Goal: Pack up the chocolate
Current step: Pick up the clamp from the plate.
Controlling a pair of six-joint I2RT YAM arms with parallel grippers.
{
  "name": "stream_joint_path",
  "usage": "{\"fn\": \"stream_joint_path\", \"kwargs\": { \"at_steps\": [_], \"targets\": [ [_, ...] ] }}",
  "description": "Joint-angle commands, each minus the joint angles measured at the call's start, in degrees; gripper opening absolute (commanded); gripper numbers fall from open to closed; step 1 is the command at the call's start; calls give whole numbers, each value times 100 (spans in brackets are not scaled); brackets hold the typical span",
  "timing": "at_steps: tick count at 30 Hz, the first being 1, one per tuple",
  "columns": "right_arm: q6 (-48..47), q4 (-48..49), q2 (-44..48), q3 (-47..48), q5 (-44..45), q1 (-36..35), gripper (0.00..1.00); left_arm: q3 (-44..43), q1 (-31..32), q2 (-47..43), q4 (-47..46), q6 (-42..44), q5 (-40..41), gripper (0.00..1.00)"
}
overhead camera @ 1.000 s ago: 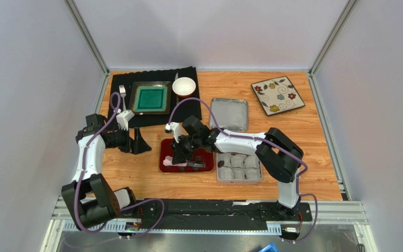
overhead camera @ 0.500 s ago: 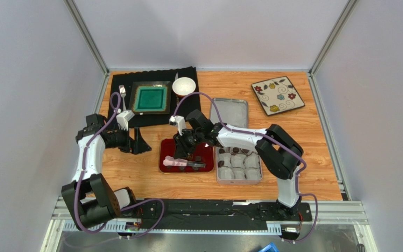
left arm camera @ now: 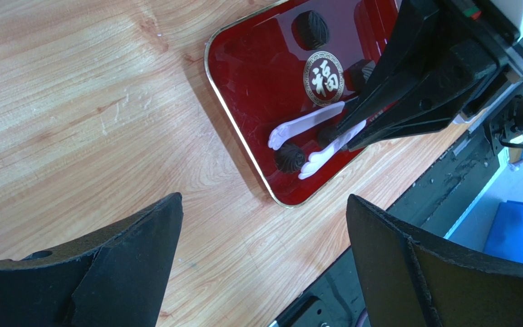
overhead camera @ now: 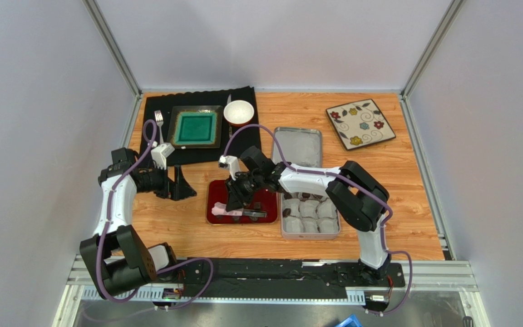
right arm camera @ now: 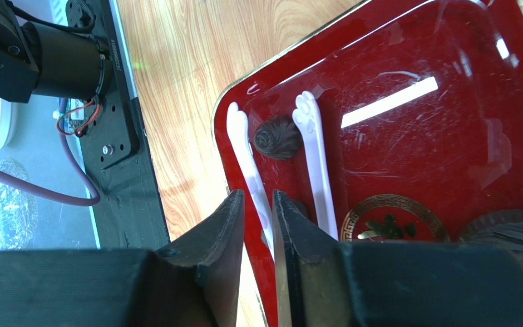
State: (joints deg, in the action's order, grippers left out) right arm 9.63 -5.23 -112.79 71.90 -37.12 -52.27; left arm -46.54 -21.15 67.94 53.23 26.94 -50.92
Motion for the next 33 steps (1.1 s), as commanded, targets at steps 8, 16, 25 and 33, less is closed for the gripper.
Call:
{"fn": "stream_joint_path", "kwargs": {
  "at_steps": [8,16,25,33],
  "targets": [
    [-31,207,-111,-97,-120,-64,15,-153,-39,-35,56,189,-147,98],
    [-75,181,-155,-97,-146,-64,8,-171,-47,-35,64,207,-85,98],
    [-136,155,-24,-71,-50,-73,0,-188,-56,-35,73,233,-68,98],
    [-585,-635,451,412,284,-64,0,-232,-56,-44,108,233,-120,98]
  ]
}}
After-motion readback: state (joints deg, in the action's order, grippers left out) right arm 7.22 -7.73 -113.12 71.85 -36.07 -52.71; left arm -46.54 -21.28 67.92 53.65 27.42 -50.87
